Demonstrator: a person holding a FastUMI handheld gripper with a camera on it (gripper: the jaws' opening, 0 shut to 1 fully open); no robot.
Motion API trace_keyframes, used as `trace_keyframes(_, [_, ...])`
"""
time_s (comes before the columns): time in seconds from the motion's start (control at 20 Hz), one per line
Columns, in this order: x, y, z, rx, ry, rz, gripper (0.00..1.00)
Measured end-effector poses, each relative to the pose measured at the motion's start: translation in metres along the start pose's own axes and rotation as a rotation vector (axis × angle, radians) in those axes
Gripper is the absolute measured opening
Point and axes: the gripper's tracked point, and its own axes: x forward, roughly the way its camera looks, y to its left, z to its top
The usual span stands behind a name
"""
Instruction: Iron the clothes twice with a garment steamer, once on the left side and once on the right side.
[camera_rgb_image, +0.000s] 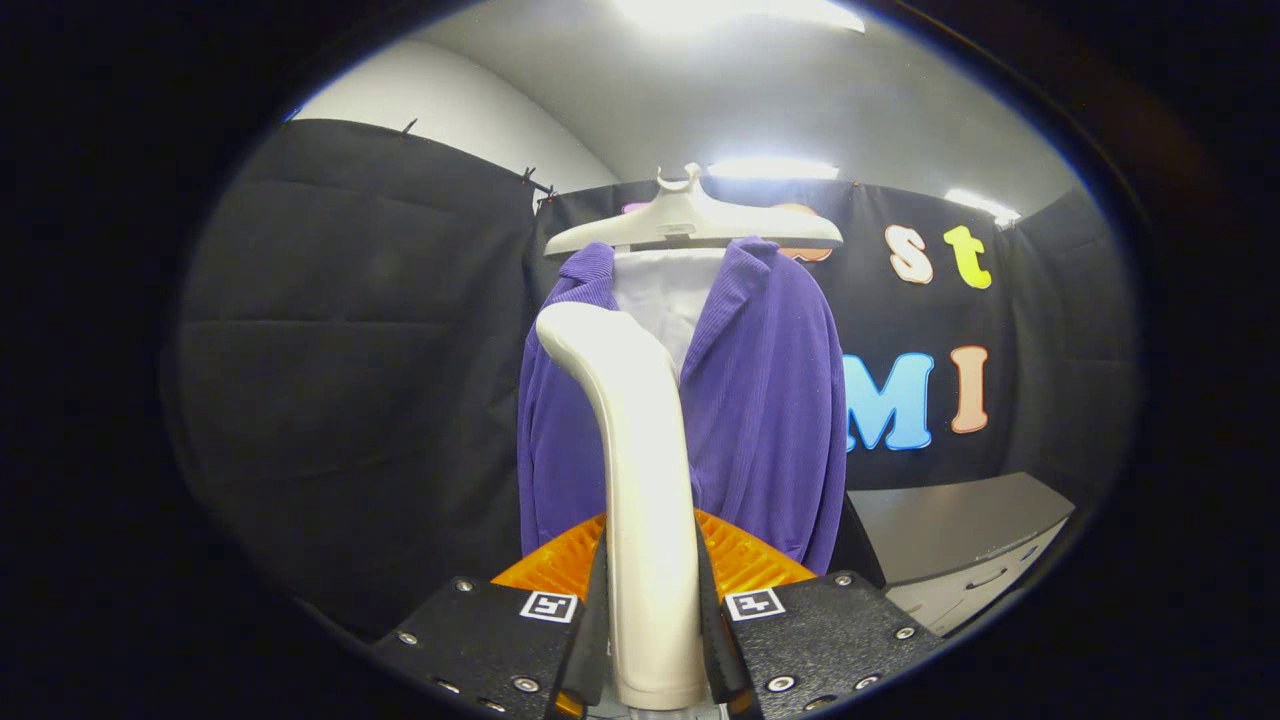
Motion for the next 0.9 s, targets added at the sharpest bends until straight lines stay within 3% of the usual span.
trace_keyframes(0.55, [0.032, 0.039, 0.023, -0.062, -0.052, -0.054, 0.39])
trace_keyframes(0.9, [0.046, 0.055, -0.032, -0.117, 0.054, -0.044, 0.39])
